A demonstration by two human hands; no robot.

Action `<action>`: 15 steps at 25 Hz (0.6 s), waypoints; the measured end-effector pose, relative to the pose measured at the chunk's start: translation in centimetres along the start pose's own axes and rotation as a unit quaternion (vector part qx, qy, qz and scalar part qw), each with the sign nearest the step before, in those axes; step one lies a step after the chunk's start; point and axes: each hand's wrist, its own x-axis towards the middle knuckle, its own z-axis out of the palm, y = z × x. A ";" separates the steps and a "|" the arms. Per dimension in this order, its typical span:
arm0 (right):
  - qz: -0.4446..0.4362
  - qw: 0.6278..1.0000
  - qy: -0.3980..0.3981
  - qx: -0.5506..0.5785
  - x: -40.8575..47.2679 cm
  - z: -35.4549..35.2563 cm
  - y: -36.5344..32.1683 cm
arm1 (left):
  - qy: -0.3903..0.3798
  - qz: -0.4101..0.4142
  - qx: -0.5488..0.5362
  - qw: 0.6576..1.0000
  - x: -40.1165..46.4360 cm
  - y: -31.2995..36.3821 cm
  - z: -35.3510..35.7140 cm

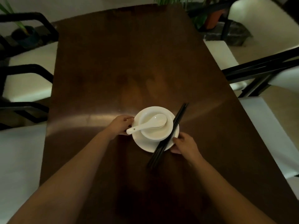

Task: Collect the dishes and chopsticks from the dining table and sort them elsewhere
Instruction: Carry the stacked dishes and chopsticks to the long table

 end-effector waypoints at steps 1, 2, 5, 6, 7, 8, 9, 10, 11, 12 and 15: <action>0.005 1.000 0.012 0.023 0.1 0.3 0.1 | -0.025 0.004 0.005 1.000 0.3 0.1 -0.2; 0.010 0.999 0.023 0.046 0.2 0.5 0.2 | -0.044 0.010 0.009 0.999 0.5 0.0 -0.4; 0.015 0.995 0.031 0.094 0.2 0.7 0.4 | -0.058 0.022 0.000 0.998 0.8 -0.2 -0.5; 0.018 0.994 0.029 0.107 0.1 0.8 0.3 | -0.051 0.030 -0.002 0.998 0.7 -0.1 -0.4; 0.022 0.992 0.029 0.122 -0.1 0.8 0.3 | -0.044 0.036 -0.002 0.998 0.6 -0.1 -0.2; 0.026 0.990 0.030 0.138 -0.2 0.8 0.3 | -0.038 0.039 -0.005 0.998 0.4 -0.1 0.0; 0.029 0.988 0.030 0.151 -0.3 0.6 0.4 | -0.036 0.039 -0.011 0.999 0.2 -0.1 0.2; 0.030 0.987 0.029 0.157 -0.4 0.4 0.4 | -0.038 0.037 -0.019 0.998 0.0 -0.2 0.4; 0.029 0.987 0.027 0.158 -0.6 0.1 0.4 | -0.041 0.034 -0.026 0.998 -0.3 -0.1 0.7; 0.029 0.986 0.027 0.160 -0.9 -0.4 0.6 | -0.045 0.032 -0.029 0.998 -0.6 0.0 1.1; 0.023 0.985 0.035 0.166 -2.2 -2.1 1.0 | -0.052 0.036 -0.024 0.998 -1.5 0.9 2.4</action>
